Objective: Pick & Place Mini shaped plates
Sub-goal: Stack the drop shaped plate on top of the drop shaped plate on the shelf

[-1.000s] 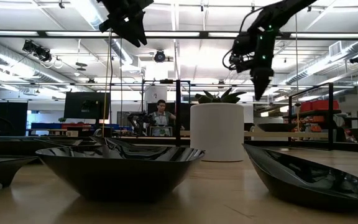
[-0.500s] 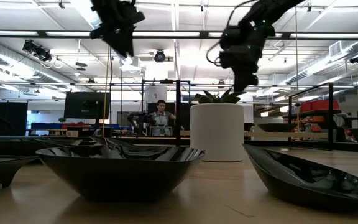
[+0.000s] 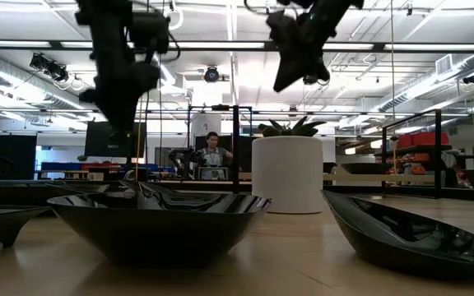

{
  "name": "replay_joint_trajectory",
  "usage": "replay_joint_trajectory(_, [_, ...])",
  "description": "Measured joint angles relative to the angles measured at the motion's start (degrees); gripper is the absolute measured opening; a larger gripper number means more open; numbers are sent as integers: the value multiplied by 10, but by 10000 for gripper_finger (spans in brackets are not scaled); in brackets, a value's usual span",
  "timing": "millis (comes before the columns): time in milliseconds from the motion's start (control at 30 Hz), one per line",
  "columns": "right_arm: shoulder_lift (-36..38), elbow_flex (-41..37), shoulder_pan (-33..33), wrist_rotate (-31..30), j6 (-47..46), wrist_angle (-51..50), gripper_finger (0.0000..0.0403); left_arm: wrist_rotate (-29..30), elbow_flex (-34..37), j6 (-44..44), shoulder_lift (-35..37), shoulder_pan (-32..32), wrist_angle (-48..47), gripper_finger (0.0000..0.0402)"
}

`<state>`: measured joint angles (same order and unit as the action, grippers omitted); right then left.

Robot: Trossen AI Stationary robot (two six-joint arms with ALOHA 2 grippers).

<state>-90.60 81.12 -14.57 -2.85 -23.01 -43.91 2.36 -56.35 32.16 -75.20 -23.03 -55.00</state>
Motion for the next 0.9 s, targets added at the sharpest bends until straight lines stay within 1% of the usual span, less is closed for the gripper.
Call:
replay_joint_trajectory(100, [21,0,21,-13,-34,-4,8,-64,63,33,0,4,51,135])
replay_joint_trajectory(167, [33,0,34,-25,-61,-5,4,-88,96,48,0,8,98,135])
replay_joint_trajectory(233, [40,0,44,-39,-69,-6,3,-101,124,72,0,9,118,135])
replay_joint_trajectory(400, [42,0,54,-77,-63,-7,8,-101,164,139,0,8,163,135])
replay_joint_trajectory(467, [42,0,52,-92,-53,-7,9,-102,178,161,0,8,201,135])
replay_joint_trajectory(567, [42,0,46,-100,-24,-6,8,-105,195,213,0,8,260,135])
replay_joint_trajectory(667, [42,0,43,-100,2,-13,5,-92,203,272,-3,7,291,135])
replay_joint_trajectory(800, [42,0,42,-98,47,-23,8,-58,205,323,-6,7,288,135])
replay_joint_trajectory(900, [42,0,38,-97,82,-27,12,-49,205,344,-6,7,289,135])
